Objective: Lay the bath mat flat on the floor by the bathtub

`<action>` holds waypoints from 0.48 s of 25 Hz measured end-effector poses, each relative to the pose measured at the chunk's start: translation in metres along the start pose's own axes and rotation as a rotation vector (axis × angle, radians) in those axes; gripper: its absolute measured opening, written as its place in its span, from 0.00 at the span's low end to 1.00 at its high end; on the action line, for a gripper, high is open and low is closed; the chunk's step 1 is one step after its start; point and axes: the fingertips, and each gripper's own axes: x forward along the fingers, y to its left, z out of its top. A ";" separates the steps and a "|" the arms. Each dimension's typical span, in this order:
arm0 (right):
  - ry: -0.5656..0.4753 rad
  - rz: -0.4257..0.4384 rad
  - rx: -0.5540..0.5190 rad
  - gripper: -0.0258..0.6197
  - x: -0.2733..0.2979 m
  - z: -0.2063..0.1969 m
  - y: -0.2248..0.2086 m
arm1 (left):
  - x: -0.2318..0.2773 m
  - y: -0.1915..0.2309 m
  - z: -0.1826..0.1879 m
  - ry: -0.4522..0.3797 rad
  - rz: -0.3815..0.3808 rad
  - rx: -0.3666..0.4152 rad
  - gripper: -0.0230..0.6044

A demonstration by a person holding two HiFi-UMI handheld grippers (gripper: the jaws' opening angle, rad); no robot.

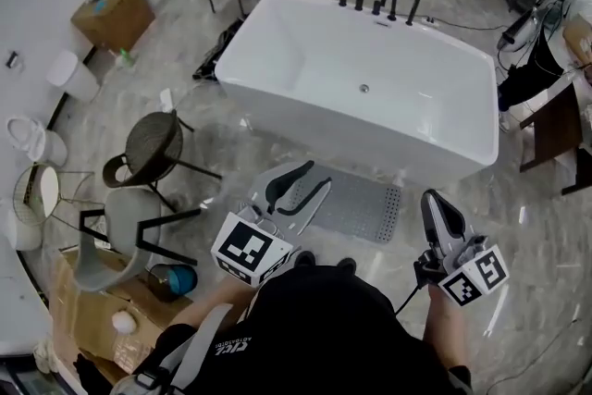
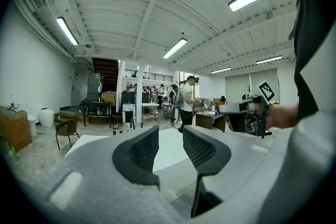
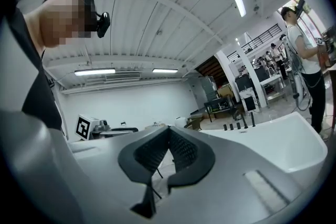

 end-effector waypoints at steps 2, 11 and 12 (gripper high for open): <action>-0.010 0.024 -0.032 0.04 -0.003 0.007 0.010 | 0.000 -0.005 0.008 -0.007 -0.001 0.016 0.28; 0.012 0.041 -0.103 0.04 -0.006 0.003 0.016 | 0.009 -0.010 0.011 -0.001 -0.001 0.016 0.27; 0.014 0.038 -0.102 0.04 -0.006 0.002 0.015 | 0.009 -0.009 0.010 0.003 0.000 0.011 0.27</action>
